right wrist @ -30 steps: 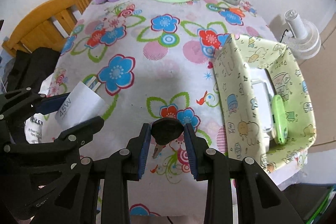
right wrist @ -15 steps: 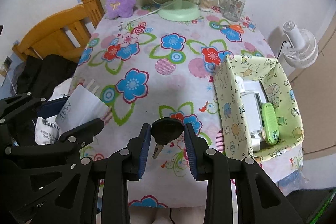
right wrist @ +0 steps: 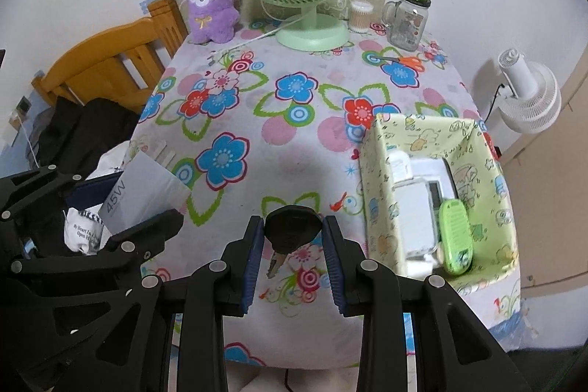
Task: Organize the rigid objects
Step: 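Lift the square charger and key fob and carry both over the basket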
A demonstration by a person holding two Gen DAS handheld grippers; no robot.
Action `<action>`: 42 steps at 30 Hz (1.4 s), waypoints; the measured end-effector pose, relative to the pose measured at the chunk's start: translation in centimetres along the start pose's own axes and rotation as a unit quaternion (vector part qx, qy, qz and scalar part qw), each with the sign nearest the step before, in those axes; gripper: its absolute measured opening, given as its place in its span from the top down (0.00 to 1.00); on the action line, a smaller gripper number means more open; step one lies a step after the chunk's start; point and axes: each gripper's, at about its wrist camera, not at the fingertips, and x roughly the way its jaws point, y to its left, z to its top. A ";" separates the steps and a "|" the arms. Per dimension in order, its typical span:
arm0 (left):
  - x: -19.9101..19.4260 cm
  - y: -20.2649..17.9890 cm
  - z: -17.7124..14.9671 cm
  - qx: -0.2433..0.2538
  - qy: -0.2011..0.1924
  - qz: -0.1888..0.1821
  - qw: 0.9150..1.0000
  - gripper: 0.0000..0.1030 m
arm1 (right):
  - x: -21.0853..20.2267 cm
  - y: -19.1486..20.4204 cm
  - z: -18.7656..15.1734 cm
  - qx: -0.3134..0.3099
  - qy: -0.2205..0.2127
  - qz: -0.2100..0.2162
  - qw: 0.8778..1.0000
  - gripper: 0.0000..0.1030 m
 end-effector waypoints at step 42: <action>5.7 -12.9 10.0 0.007 0.013 -0.033 0.999 0.53 | 0.7 -17.5 3.8 0.011 0.009 -0.004 1.000 0.66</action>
